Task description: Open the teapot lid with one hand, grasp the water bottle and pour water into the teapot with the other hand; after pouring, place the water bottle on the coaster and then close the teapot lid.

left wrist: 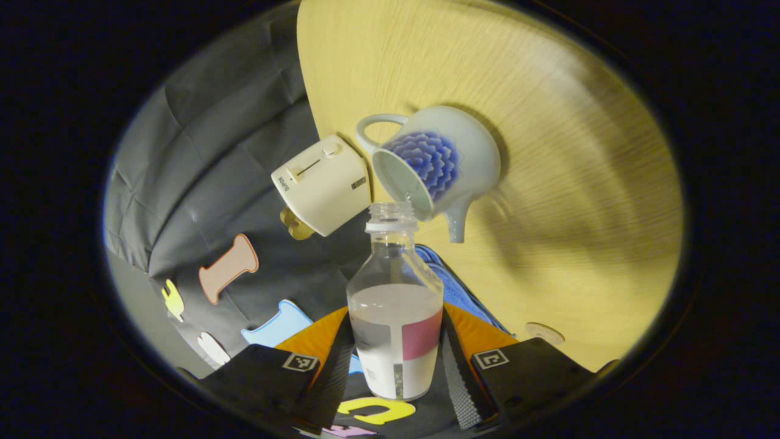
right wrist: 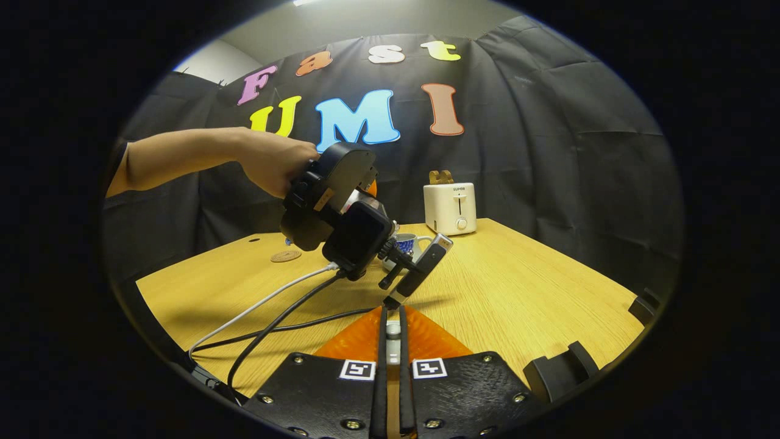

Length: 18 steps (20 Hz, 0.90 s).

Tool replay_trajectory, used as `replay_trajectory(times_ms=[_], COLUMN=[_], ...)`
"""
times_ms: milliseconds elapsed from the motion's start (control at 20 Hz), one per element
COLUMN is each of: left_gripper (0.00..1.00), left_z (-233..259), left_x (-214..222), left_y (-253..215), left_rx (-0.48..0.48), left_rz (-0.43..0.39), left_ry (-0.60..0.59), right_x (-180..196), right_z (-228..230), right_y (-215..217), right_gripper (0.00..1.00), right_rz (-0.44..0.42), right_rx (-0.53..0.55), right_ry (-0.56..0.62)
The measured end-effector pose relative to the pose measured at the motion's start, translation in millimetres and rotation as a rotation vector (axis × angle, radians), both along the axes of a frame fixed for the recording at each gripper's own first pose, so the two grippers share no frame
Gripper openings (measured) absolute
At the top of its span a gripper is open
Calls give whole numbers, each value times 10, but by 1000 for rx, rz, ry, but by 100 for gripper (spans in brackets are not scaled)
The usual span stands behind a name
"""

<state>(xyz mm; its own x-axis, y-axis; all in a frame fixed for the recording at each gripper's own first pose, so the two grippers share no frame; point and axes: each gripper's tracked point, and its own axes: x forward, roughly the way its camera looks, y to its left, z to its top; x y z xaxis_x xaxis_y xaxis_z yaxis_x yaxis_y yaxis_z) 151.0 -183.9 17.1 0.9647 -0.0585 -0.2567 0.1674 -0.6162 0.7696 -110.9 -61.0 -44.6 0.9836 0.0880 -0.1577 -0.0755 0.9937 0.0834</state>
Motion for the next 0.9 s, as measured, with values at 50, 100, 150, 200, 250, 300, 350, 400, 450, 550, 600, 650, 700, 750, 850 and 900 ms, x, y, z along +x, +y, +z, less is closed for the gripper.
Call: replay_trajectory(times_ms=[50, 100, 150, 200, 250, 300, 350, 400, 450, 550, 600, 650, 700, 750, 850, 900], left_gripper=[84, 84, 84, 84, 84, 84, 84, 84, 84, 84, 84, 84, 84, 84, 84, 84], left_z=[12, 5, 6, 14, 26, 33, 34, 31, 43, 34, 43, 36, 41, 50, 60, 61], left_x=[-2, -4, -7, -6, 1, -1, -2, -7, -7, 12, 4, -1, 3, -1, 18, 5], left_y=[-14, -24, -21, -20, -19, -30, -32, -41, -49, -42, -61, -68, -70, -75, -70, -69], left_rx=[1, -1, -1, 3, 8, 9, 9, 12, 15, 20, 21, 21, 23, 26, 29, 29], left_rz=[-1, -4, -3, -5, -4, -9, -9, -10, -13, -14, -19, -21, -23, -25, -27, -26], left_ry=[-2, 1, 2, 0, -2, -3, 0, -3, -5, -7, -11, -11, -12, -16, -18, -18], right_x=[0, -4, -8, -10, -7, 2, 2, -3, -1, 4, -2, -3, 2, 5, 1, 0], right_z=[3, 4, 9, 16, 27, 22, 29, 28, 30, 26, 26, 33, 22, 24, 25, 24], right_y=[-1, -3, -9, -6, -10, -9, -2, -3, -1, -4, -5, -7, -8, -9, -2, -4], right_gripper=[8, 8, 8, 8, 8, 7, 8, 8, 8, 8, 8, 8, 8, 8, 8, 8], right_rz=[0, -1, 0, 1, 0, 0, 1, 3, 4, 4, 4, 3, 1, 1, 3, 2], right_rx=[0, 1, 2, 3, 3, 1, 1, 1, 0, -5, -1, 2, -3, -8, -7, -7], right_ry=[0, -1, -2, -7, -9, -9, -9, -10, -10, -9, -11, -11, -10, -7, -6, -6])
